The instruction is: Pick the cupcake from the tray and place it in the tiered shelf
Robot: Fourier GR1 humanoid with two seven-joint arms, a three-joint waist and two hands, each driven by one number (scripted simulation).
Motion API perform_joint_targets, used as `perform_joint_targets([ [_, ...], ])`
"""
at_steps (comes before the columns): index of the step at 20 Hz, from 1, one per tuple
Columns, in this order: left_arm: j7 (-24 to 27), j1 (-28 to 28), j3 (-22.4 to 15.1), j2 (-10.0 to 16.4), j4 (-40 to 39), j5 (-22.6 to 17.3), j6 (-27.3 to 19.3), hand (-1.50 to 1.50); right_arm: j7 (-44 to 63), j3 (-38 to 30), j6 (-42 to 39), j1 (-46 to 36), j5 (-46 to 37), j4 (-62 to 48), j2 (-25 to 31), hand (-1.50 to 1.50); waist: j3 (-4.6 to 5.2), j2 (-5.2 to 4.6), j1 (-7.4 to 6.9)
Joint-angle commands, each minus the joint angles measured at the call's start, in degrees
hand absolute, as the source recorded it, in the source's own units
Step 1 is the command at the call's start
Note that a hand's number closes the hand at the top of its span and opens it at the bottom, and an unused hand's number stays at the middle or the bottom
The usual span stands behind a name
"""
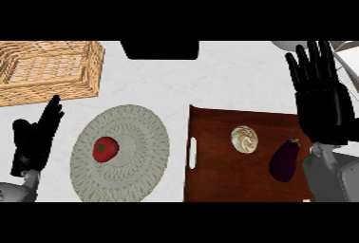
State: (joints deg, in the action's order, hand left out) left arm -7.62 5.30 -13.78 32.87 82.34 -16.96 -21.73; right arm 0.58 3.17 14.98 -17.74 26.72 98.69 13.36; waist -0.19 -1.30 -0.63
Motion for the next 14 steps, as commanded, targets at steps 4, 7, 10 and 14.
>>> perform_joint_targets([
  [4, 4.4, -2.9, 2.2, 0.1, -0.5, -2.0, 4.6, 0.0, -5.8, 14.6, -9.1, -0.5, -11.8, -6.1, 1.0, 1.5, 0.26, 1.1, -1.63],
  [7, 2.6, -2.3, 1.6, -0.8, -0.9, -2.6, 4.4, 0.0, -0.9, 11.7, -0.3, 0.1, -27.7, -12.4, 13.8, 1.5, 1.89, 1.16, 1.08],
  [10, 3.3, -3.6, 2.6, -0.3, -0.1, -4.4, 6.5, 0.0, -6.5, 15.0, 12.9, 3.8, -38.1, -14.4, 7.3, 1.5, 0.41, 1.41, -0.1],
  [14, 7.0, -8.0, 4.3, -0.4, -0.8, -5.6, 10.3, 0.0, -7.7, 28.3, 15.3, 10.4, -43.6, -14.1, -2.8, -1.5, 0.22, 1.42, 0.08],
])
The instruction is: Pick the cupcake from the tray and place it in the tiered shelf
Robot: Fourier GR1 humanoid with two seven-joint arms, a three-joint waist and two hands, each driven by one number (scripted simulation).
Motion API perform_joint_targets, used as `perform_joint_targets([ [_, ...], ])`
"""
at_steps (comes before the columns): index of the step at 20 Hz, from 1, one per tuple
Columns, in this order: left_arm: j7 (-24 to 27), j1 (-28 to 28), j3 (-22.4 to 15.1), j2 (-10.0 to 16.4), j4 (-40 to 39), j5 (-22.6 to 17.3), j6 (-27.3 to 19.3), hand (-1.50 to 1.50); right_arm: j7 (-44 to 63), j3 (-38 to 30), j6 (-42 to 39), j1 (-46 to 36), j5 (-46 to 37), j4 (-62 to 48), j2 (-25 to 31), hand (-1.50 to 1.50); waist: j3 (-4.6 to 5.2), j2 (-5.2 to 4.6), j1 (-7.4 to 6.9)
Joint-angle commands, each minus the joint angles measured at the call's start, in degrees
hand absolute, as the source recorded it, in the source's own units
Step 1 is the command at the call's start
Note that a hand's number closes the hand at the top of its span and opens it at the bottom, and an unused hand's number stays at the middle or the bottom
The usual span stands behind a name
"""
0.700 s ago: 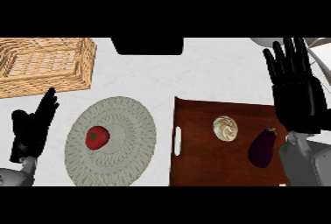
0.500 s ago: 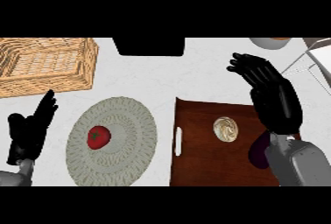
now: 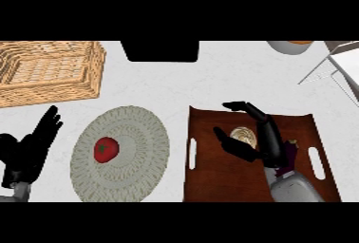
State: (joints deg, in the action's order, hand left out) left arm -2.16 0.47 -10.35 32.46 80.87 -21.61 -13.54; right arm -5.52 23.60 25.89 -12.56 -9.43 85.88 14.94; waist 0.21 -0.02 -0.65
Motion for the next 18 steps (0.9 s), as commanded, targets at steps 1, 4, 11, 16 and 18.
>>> perform_joint_targets([
  [1, -0.1, -0.6, 2.7, 1.1, -0.1, -1.5, 3.4, 0.0, 2.6, 9.0, 4.3, 6.1, -9.0, 2.4, -4.2, -1.5, -0.18, 0.17, 0.67],
  [4, 4.4, -1.4, 2.6, -1.9, -4.8, -0.6, 3.8, 0.0, 12.0, 10.2, 7.7, 5.6, -18.9, 5.3, -1.5, -1.5, -0.06, 0.19, 1.16],
  [11, 1.3, -2.6, 3.0, 0.0, -0.8, -1.0, 3.8, 0.0, 37.5, 10.4, -5.3, 2.6, -36.7, 13.0, 7.9, -1.5, 0.14, 0.77, 1.47],
  [16, 1.9, -2.3, 3.9, 0.7, -1.3, -1.0, 4.7, 0.0, 45.6, 15.0, -24.5, 2.2, -37.0, 16.7, 14.2, -1.5, 0.1, 0.48, 0.96],
  [18, 1.5, 0.0, 3.3, -0.8, -2.8, -0.5, 4.0, 0.0, 50.8, 16.6, -32.3, -1.5, -37.2, 16.8, 13.4, -1.5, 0.14, 0.14, 0.92],
])
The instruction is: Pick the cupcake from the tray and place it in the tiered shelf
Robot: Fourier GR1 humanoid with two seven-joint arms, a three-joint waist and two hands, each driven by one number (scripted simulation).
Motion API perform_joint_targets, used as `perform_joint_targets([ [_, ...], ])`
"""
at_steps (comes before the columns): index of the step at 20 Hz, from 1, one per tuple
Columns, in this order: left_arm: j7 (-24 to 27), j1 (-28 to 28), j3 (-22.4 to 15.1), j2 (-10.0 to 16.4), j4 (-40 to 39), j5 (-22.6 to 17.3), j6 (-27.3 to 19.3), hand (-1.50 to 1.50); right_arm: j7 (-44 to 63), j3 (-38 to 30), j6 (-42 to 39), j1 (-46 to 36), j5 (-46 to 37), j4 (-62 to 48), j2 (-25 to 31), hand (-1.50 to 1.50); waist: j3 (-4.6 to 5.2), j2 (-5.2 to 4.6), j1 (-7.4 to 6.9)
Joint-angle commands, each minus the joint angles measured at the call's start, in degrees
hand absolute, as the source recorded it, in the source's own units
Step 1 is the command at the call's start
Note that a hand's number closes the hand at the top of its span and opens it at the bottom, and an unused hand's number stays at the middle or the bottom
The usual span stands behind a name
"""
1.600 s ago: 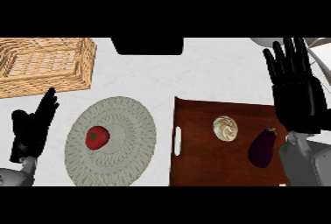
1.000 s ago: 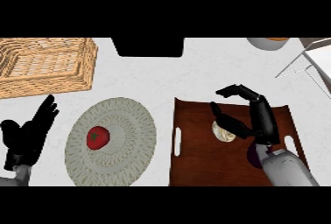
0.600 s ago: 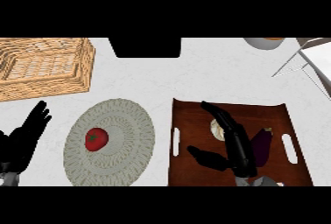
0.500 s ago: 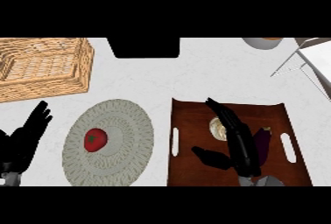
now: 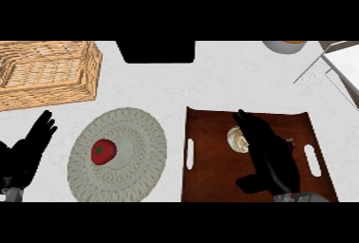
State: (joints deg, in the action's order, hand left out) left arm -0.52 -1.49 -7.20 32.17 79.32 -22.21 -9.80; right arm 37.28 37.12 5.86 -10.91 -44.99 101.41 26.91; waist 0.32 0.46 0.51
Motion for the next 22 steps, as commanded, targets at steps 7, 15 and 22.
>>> perform_joint_targets([
  [7, 2.2, 0.9, 0.9, -1.7, -3.5, 1.3, 2.9, 0.0, 13.9, 1.9, -28.2, -10.0, -0.5, -0.5, -1.1, -1.5, -0.27, -0.49, -0.76],
  [15, 0.7, -1.9, 3.2, -4.7, 0.5, 4.3, 3.2, 0.0, 11.3, -1.7, -32.8, -11.0, -5.7, -5.2, -7.2, -1.5, -0.31, -0.44, -0.81],
  [22, -0.6, 4.2, 6.1, -5.9, -4.9, 7.0, 5.2, 0.0, -0.3, -6.6, -27.1, -10.7, -10.4, -16.8, -6.0, -1.5, -0.32, -0.54, -0.6],
])
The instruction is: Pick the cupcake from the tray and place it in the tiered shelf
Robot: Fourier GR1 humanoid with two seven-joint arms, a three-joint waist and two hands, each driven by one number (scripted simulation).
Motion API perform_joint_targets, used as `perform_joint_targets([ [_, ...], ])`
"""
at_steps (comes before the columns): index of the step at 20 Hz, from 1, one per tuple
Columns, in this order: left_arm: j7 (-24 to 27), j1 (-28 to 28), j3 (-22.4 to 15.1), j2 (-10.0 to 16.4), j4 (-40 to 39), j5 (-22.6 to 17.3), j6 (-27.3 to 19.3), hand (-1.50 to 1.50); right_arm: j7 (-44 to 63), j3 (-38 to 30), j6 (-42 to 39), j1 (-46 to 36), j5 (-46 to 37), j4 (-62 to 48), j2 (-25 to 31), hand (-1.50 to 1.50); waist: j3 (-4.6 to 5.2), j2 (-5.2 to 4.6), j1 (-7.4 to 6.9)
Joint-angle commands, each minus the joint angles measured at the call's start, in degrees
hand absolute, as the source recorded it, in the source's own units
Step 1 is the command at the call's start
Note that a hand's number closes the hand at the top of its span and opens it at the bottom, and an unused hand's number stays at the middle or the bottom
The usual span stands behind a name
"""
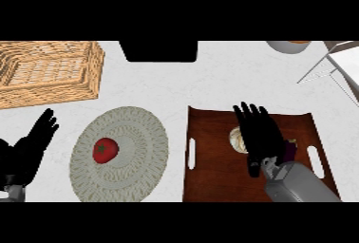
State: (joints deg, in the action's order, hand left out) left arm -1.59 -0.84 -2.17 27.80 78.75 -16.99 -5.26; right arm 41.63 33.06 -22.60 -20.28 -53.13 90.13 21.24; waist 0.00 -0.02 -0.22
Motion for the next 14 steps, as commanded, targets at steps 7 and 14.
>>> perform_joint_targets([
  [7, -4.6, 0.8, 3.6, -2.0, 2.9, 3.1, 2.8, 0.0, -11.8, -5.3, 6.2, 0.6, -7.3, -11.6, -3.8, -1.5, -0.01, 0.0, -0.04],
  [14, -1.4, 1.6, 5.6, -5.8, -1.0, 6.7, 3.8, 0.0, -17.3, -9.7, 7.5, 1.5, -10.9, -15.7, -4.9, -1.5, 0.0, 0.0, 0.15],
])
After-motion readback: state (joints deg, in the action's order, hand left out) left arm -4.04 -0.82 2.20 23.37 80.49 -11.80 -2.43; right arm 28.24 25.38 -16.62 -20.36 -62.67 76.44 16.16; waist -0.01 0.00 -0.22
